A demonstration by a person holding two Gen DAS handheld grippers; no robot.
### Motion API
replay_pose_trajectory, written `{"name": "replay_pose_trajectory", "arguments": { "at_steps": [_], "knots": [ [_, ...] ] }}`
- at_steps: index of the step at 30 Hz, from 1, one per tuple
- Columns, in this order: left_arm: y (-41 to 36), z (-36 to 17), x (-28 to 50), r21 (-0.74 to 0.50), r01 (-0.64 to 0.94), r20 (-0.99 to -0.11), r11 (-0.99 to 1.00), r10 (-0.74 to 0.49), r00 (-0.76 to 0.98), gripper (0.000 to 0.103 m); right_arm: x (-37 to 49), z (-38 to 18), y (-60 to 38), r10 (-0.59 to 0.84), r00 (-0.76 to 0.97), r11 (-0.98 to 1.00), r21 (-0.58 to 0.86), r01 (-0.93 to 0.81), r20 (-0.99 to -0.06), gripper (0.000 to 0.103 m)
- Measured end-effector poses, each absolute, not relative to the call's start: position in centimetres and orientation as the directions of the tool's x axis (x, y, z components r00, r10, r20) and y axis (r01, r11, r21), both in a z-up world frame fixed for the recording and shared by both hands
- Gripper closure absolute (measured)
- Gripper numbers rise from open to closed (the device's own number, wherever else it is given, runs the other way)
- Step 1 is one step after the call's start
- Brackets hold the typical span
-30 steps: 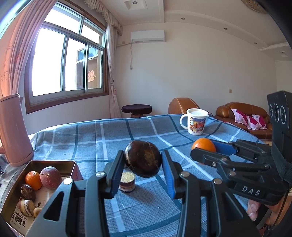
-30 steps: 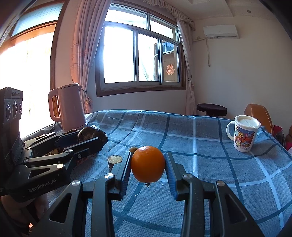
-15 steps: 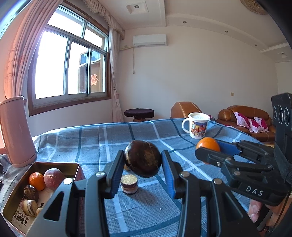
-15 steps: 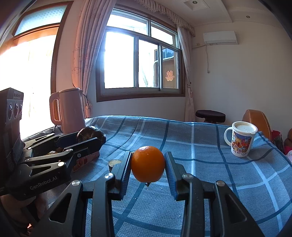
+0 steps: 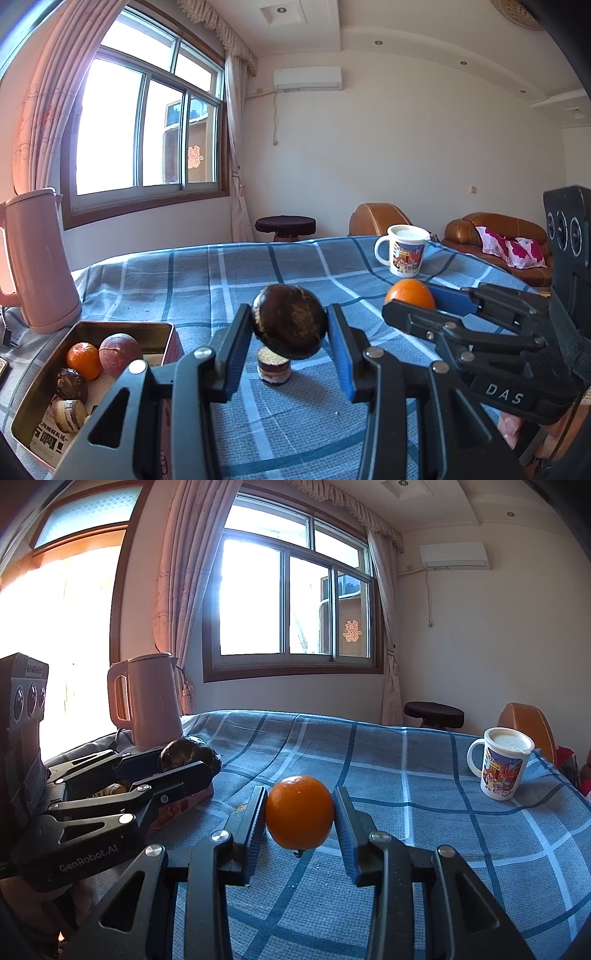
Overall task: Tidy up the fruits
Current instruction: 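Lift the brown fruit and small orange and carry both over the tin box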
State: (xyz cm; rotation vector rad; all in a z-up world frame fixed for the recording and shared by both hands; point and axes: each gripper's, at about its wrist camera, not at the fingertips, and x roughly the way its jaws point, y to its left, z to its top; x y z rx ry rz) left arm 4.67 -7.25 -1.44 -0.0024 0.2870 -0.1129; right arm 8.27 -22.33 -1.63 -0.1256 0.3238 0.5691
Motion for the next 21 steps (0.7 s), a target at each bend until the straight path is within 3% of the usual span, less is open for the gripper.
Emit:
{"name": "replay_pose_trajectory", "arguments": {
  "at_steps": [21],
  "knots": [
    [-2.9, -1.7, 3.8, -0.047, 0.029, -0.288, 0.998, -0.041, 0.957, 0.06, 8.0, -2.2, -17.6, 0.559, 0.741, 0.785, -0.052, -0.618, -0.373, 0.065]
  ]
}}
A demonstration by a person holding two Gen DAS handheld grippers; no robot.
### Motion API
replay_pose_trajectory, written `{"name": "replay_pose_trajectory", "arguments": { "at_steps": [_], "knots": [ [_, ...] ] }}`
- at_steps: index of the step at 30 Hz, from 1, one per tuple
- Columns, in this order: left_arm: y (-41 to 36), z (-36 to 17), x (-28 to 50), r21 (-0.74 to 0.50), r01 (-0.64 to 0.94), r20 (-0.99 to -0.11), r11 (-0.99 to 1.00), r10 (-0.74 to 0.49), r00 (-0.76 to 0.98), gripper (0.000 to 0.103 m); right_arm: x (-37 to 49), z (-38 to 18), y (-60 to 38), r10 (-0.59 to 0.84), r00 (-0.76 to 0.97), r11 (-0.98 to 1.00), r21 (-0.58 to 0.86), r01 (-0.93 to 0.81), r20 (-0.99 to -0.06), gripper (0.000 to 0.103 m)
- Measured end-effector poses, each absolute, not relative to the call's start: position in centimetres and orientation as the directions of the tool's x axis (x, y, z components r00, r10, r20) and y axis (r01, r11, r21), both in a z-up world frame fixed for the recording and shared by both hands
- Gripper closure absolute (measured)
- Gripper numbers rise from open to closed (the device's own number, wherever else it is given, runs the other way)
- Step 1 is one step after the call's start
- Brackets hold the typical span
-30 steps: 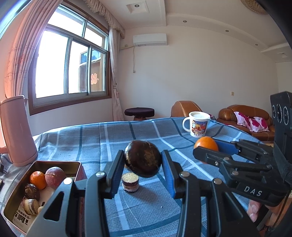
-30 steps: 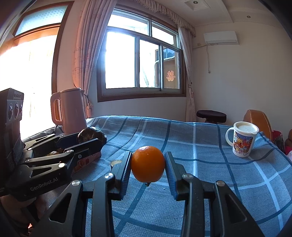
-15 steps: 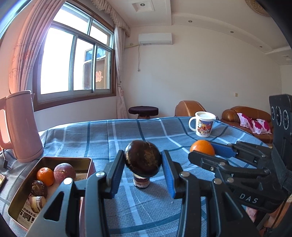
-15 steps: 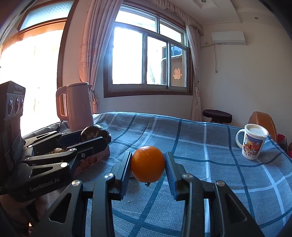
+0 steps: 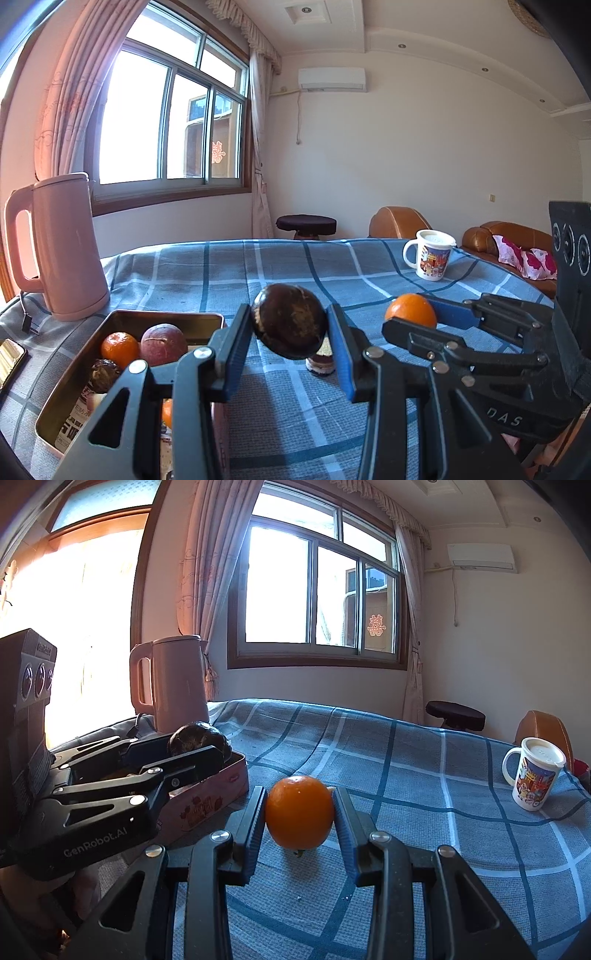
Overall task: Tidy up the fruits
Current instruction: 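Lift the brown fruit and small orange and carry both over the tin box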
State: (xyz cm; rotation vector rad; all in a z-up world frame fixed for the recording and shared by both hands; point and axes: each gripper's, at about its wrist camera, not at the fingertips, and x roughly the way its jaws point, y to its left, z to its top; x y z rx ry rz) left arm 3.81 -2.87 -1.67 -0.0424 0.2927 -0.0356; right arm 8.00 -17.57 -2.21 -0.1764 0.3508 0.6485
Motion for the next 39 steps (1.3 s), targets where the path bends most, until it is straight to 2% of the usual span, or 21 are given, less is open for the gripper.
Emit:
{"name": "replay_pose_trajectory", "arguments": {
  "at_steps": [39],
  "knots": [
    [5.3, -2.0, 2.2, -0.059, -0.142, -0.331, 0.988, 0.115, 0.937, 0.06, 6.9, -1.4, -8.2, 0.644, 0.636, 0.657, -0.118, -0.745, -0.426, 0.065]
  ]
}}
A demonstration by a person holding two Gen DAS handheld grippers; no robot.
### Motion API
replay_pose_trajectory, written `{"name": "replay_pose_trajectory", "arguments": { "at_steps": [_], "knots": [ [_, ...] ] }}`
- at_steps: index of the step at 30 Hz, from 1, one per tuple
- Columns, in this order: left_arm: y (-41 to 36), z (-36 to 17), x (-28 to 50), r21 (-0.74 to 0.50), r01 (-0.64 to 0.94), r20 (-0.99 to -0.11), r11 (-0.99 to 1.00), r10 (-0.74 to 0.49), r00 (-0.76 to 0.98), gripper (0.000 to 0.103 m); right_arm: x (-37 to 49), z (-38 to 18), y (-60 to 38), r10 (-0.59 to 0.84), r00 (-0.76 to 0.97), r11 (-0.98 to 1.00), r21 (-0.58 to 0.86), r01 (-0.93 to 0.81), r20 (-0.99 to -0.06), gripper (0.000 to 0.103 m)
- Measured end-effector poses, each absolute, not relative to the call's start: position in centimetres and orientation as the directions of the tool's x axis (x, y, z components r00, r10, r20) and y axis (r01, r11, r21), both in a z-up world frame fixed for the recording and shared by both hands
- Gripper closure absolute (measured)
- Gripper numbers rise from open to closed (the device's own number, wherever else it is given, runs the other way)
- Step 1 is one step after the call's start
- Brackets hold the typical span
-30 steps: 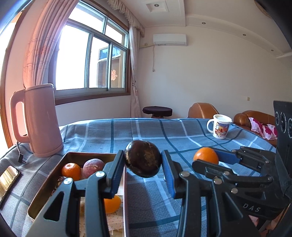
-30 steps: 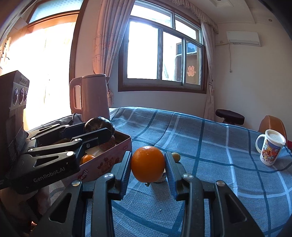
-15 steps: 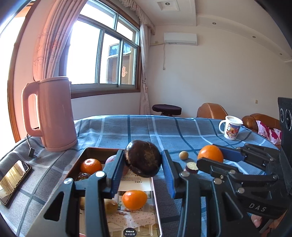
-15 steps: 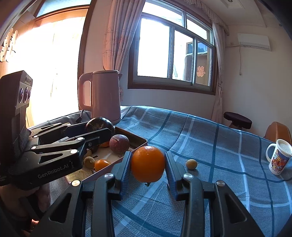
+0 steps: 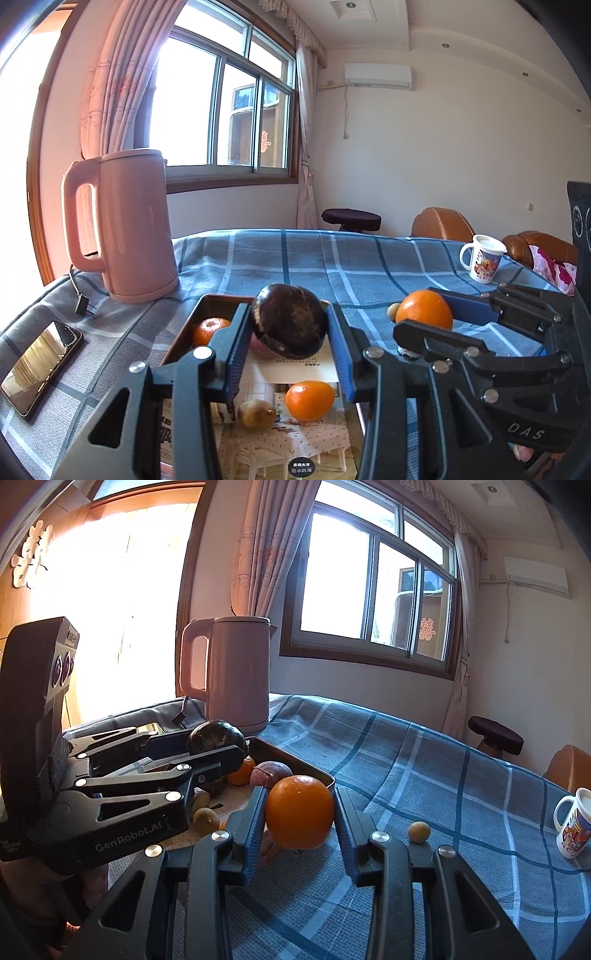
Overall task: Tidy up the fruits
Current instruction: 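Lift the brown fruit and small orange and carry both over the tin box, then open the left gripper over the tin while the right gripper releases the small orange into it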
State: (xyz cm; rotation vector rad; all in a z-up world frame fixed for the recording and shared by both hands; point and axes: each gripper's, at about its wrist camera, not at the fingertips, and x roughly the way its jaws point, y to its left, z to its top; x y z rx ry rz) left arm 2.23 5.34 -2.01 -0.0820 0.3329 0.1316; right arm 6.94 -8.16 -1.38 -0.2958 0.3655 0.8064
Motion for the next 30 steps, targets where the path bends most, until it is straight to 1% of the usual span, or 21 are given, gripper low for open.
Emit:
{"name": "replay_pose_trajectory", "arguments": {
  "at_steps": [18, 30],
  "knots": [
    [9.2, -2.5, 2.1, -0.063, -0.238, -0.387, 0.969, 0.196, 0.901, 0.06, 7.5, -2.1, -4.4, 0.661, 0.582, 0.615, -0.102, -0.782, -0.474, 0.065],
    [11.0, -2.8, 2.2, -0.075, -0.259, -0.424, 0.963, 0.204, 0.882, 0.06, 7.8, -3.2, -2.6, 0.669, 0.536, 0.592, -0.066, -0.803, -0.515, 0.065]
  ]
}}
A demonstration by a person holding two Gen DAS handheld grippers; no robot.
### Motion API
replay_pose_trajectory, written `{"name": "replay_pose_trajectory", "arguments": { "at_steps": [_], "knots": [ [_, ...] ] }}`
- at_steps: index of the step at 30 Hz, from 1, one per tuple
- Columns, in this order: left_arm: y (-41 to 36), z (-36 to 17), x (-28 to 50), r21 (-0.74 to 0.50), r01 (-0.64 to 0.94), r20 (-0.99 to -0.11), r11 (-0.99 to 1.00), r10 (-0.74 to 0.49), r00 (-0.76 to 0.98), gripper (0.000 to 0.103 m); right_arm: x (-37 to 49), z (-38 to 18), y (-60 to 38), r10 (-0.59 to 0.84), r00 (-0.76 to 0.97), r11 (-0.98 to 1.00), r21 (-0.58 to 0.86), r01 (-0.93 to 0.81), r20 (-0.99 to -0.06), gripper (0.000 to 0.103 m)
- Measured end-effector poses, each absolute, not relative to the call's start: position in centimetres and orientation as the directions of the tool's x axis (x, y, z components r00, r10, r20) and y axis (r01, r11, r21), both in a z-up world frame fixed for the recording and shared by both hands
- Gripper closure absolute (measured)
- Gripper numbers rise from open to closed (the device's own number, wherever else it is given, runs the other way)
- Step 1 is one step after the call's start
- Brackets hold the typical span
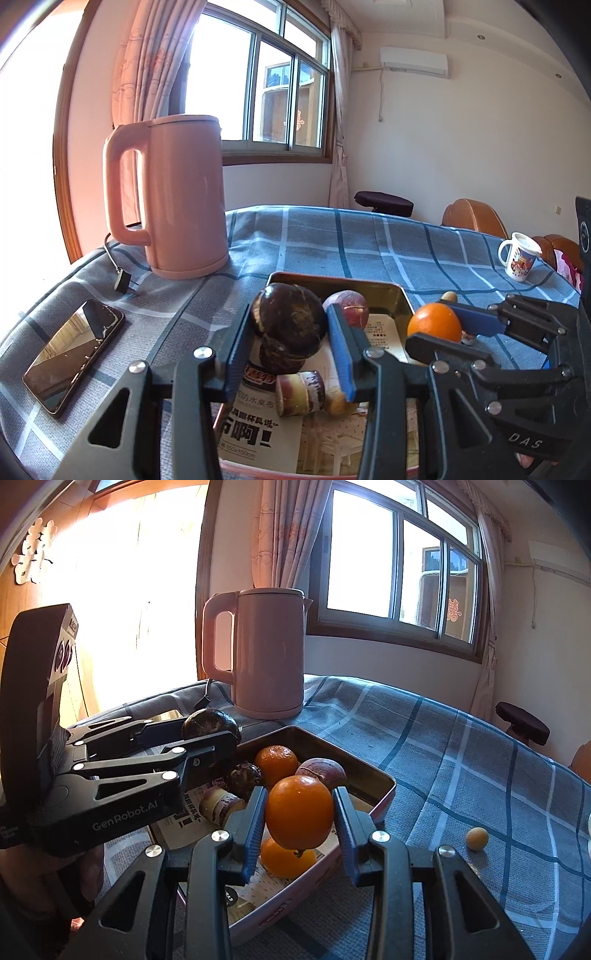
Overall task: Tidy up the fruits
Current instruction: 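Open the left gripper over the tin while the right gripper releases the small orange into it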
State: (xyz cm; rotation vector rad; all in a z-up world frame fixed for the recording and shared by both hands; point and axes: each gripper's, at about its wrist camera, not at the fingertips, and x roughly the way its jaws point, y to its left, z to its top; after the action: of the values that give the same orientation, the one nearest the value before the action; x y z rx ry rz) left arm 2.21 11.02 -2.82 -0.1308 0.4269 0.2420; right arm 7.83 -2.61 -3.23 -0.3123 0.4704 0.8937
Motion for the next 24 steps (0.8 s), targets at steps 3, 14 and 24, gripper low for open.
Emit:
{"name": "replay_pose_trajectory", "arguments": {
  "at_steps": [3, 14, 24],
  "knots": [
    [11.2, -2.9, 2.3, -0.075, -0.26, -0.432, 0.963, 0.204, 0.878, 0.06, 7.7, -3.5, -2.3, 0.668, 0.527, 0.585, -0.066, -0.808, -0.525, 0.065],
    [11.4, -3.3, 2.8, -0.058, -0.251, -0.479, 0.966, 0.194, 0.856, 0.06, 7.4, -4.0, -1.4, 0.666, 0.507, 0.567, -0.071, -0.821, -0.547, 0.065],
    [11.3, -3.6, 3.4, -0.049, -0.238, -0.508, 0.97, 0.181, 0.842, 0.06, 7.5, -4.4, -0.9, 0.66, 0.484, 0.549, -0.072, -0.833, -0.574, 0.065]
  ]
}}
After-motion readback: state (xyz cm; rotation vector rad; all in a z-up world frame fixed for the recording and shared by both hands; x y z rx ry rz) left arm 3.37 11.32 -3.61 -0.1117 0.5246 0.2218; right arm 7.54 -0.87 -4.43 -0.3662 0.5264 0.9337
